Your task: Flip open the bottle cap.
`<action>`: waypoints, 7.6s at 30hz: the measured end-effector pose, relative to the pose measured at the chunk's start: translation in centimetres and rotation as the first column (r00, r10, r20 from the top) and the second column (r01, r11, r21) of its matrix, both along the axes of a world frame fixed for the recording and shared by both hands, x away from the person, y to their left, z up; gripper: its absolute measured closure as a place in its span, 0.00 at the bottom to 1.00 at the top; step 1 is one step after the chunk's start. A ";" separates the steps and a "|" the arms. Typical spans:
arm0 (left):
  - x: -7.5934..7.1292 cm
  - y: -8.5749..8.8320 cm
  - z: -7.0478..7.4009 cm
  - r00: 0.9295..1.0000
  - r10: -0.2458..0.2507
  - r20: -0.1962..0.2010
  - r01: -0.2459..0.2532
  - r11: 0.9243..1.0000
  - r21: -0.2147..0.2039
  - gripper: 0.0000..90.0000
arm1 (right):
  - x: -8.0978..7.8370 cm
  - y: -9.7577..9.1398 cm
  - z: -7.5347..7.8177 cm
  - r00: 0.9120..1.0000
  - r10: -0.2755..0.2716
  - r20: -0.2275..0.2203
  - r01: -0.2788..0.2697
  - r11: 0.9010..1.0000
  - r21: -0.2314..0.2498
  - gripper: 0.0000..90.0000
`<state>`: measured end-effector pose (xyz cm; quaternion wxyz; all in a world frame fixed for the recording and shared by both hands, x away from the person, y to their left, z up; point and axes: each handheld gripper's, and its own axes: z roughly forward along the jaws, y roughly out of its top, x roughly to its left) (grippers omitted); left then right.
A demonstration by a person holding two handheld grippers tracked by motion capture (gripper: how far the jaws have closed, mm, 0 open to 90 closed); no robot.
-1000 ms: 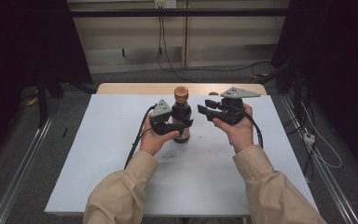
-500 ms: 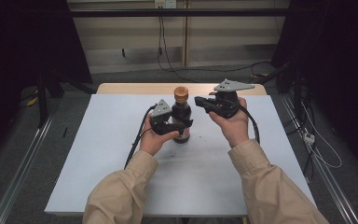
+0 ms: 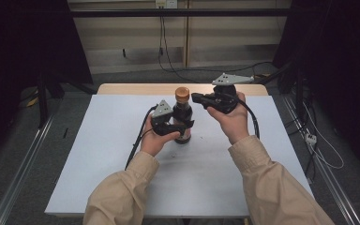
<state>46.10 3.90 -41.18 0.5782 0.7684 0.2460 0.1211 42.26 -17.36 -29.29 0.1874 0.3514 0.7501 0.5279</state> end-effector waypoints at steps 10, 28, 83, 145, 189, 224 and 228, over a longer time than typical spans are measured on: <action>0.0 0.0 0.0 1.000 0.001 -0.003 -0.001 1.000 0.006 0.33 | 0.2 0.4 0.5 1.000 0.023 -0.003 -0.023 1.000 -0.017 1.00; -0.1 -0.1 0.4 1.000 0.009 -0.008 -0.009 0.998 0.056 0.35 | 0.1 1.0 1.4 1.000 0.029 0.002 -0.029 0.995 -0.096 1.00; -0.7 -0.4 -0.1 0.998 0.067 0.015 -0.068 0.997 0.029 0.34 | -1.0 1.3 3.0 0.997 0.011 0.078 -0.005 0.997 -0.075 1.00; -0.8 -0.4 -0.3 0.998 0.064 0.016 -0.064 0.998 0.022 0.34 | -0.5 1.3 1.9 0.999 0.049 0.011 -0.047 0.996 -0.082 1.00; -0.9 -0.5 -0.5 0.995 0.095 0.027 -0.096 0.995 0.008 0.34 | 0.0 1.2 2.2 0.999 0.031 0.019 -0.030 0.998 -0.061 1.00; -1.0 -0.5 -1.3 0.994 0.113 -0.002 -0.113 0.993 -0.043 0.32 | 0.1 1.5 2.7 0.999 0.040 0.024 -0.038 0.998 -0.058 1.00; -1.0 -0.5 -1.3 0.993 0.117 -0.001 -0.117 0.993 -0.034 0.32 | 0.0 1.5 2.8 0.999 0.039 0.026 -0.038 0.998 -0.057 1.00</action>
